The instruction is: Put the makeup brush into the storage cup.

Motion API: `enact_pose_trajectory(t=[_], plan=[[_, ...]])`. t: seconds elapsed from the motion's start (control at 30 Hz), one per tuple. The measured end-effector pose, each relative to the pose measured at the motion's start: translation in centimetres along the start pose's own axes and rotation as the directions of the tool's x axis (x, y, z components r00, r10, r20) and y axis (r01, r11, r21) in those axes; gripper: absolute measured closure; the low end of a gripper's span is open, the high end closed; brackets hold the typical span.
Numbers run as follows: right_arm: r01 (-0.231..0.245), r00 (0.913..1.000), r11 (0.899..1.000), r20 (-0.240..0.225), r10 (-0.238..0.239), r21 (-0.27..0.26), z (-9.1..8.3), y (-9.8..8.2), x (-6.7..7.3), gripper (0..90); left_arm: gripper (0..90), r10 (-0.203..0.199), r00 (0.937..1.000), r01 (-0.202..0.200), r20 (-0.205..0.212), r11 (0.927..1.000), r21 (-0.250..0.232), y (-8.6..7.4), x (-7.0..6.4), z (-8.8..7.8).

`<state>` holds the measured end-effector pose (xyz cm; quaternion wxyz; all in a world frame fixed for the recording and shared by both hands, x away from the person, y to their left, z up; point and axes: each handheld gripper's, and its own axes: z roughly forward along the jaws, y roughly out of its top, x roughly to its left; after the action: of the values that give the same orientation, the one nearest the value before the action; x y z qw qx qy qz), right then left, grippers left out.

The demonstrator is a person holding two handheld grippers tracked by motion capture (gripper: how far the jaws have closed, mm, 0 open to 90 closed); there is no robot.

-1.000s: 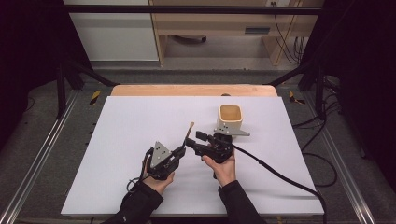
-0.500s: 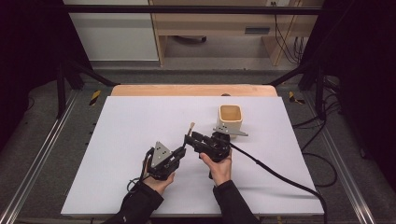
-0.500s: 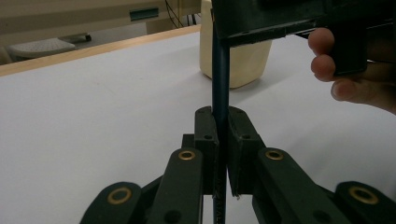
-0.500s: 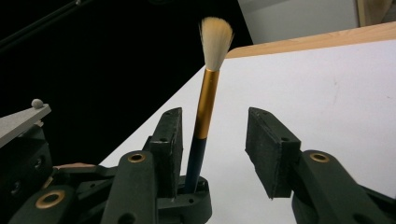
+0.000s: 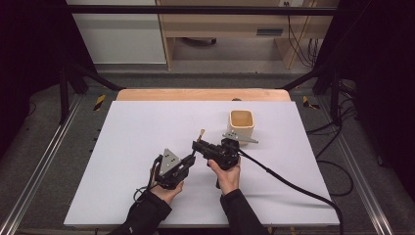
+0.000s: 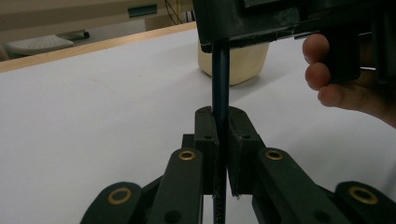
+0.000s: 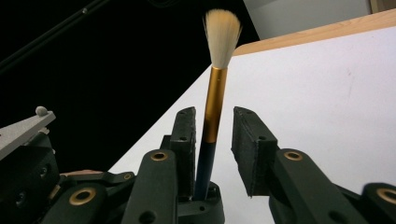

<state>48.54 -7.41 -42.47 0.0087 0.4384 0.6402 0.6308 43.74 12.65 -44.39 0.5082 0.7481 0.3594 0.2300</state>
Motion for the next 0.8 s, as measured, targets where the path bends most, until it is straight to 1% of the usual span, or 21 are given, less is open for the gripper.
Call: enact_pose_trajectory(t=[0.23,0.33,0.4,0.47,0.6,0.8], plan=[[-0.02,0.9998,1.0,-0.003,0.02,-0.015,0.07,0.0,0.02,75.4,83.4,-0.009,1.0,0.009,-0.003,0.9999,0.005,0.03,-0.13,0.03],[-0.02,0.9998,1.0,-0.004,0.02,-0.014,0.1,-0.05,-0.01,76.5,83.4,-0.012,0.9999,0.012,-0.002,0.9999,0.005,0.05,-0.18,0.03],[-0.024,0.9997,1.0,-0.006,0.024,-0.016,0.15,-0.12,-0.02,80.3,83.4,-0.014,0.9999,0.014,-0.003,0.9999,0.006,0.06,-0.19,0.04],[-0.027,0.9996,0.999,-0.012,0.027,-0.019,0.18,-0.14,-0.02,81.5,83.4,-0.013,0.9999,0.013,-0.006,0.9999,0.007,0.06,-0.17,0.05],[-0.036,0.9991,0.999,-0.022,0.035,-0.019,0.2,-0.2,-0.06,82.9,83.4,-0.01,0.9999,0.01,-0.006,0.9999,0.009,0.05,-0.17,0.05],[-0.032,0.9989,0.999,-0.034,0.031,-0.024,0.1,-0.19,0.02,83.8,83.4,-0.005,1.0,0.005,-0.004,1.0,0.006,0.09,-0.18,-0.04]])
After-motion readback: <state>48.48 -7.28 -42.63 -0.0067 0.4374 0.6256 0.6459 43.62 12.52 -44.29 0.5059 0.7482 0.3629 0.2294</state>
